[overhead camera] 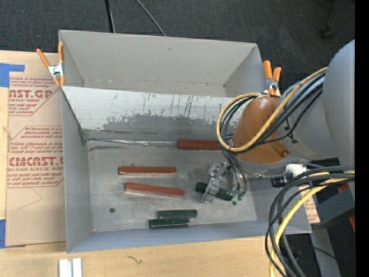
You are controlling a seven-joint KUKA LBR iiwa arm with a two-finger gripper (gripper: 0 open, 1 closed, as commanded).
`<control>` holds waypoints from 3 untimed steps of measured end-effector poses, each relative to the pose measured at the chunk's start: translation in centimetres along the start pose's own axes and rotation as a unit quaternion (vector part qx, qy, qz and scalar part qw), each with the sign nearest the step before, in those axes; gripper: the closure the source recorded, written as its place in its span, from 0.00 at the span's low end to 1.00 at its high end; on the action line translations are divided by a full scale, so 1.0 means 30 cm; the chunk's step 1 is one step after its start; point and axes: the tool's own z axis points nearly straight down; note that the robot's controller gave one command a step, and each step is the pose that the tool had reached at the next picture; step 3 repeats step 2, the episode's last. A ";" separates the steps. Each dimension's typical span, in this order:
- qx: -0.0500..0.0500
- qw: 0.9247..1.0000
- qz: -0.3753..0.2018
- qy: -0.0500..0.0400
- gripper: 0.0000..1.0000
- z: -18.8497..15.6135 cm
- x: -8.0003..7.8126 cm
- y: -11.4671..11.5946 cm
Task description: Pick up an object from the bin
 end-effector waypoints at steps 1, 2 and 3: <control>-0.001 1.000 0.000 -0.001 1.00 -0.130 -0.002 0.002; -0.001 1.000 -0.001 -0.004 1.00 -0.438 -0.007 0.006; -0.001 1.000 -0.001 -0.004 1.00 -0.438 -0.007 0.006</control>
Offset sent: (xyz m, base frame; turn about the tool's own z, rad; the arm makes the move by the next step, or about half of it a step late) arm -0.0001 -0.0001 0.0373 0.0000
